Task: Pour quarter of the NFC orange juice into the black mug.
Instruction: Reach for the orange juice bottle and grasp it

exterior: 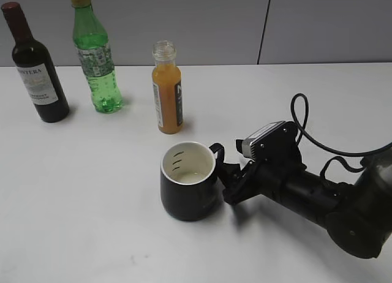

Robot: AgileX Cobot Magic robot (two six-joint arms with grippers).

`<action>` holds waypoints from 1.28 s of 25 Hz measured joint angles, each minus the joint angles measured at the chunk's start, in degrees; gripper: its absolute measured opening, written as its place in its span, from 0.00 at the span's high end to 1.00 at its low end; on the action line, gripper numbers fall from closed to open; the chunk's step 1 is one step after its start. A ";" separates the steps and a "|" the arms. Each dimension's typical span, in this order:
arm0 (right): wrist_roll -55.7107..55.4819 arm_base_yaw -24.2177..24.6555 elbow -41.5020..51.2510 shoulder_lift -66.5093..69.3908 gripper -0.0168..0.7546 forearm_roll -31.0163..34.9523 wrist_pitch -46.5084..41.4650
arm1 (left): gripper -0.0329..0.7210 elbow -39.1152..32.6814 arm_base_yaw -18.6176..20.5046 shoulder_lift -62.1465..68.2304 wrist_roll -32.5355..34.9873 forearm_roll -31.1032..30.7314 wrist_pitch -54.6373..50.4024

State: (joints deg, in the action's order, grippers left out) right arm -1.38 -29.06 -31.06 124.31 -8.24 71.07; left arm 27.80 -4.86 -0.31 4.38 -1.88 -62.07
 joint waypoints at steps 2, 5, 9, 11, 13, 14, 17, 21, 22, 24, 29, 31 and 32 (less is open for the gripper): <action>0.00 0.37 1.24 -0.55 0.25 0.00 0.18 | 0.65 0.00 0.00 0.00 0.00 0.00 0.00; 0.06 1.20 3.14 -1.87 0.25 0.00 -0.75 | 0.65 0.00 0.00 0.00 0.00 0.00 0.00; 0.63 1.78 6.36 -3.62 0.25 0.06 -1.11 | 0.65 0.00 0.00 0.00 0.00 0.00 0.00; 0.81 1.91 7.94 -4.62 0.25 0.24 -1.11 | 0.65 0.00 0.00 0.00 0.00 0.00 0.00; 1.38 1.91 9.10 -5.66 0.25 0.60 -1.11 | 0.65 0.00 0.00 0.00 0.00 0.00 0.00; 1.74 1.91 9.60 -6.25 0.25 0.87 -1.11 | 0.65 0.00 0.00 0.00 0.00 0.00 0.00; 2.47 1.91 11.06 -8.32 0.25 1.53 -1.11 | 0.65 0.00 0.00 0.00 0.00 0.00 0.00; 3.00 1.91 13.53 -11.16 0.25 1.89 -1.11 | 0.65 0.00 0.00 0.00 0.00 0.00 0.00; 3.13 1.91 14.32 -11.78 0.25 2.07 -1.11 | 0.65 0.00 0.00 0.00 0.00 0.00 0.00; 3.33 1.91 15.72 -12.93 0.25 2.60 -1.11 | 0.65 0.00 0.00 0.00 0.00 0.00 0.00; 3.76 1.91 17.12 -14.40 0.25 2.72 -1.13 | 0.65 0.00 0.00 0.00 0.00 0.00 0.00; 3.76 1.91 17.16 -15.37 0.25 2.72 -1.13 | 0.65 0.00 0.00 0.00 0.00 0.00 0.00; 3.76 1.91 17.16 -16.14 0.25 2.72 -1.18 | 0.65 0.00 0.00 0.00 0.00 0.00 0.00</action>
State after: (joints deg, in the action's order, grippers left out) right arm 2.38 -27.14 -13.90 108.17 -5.52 69.90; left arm 27.80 -4.86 -0.31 4.38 -1.88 -62.07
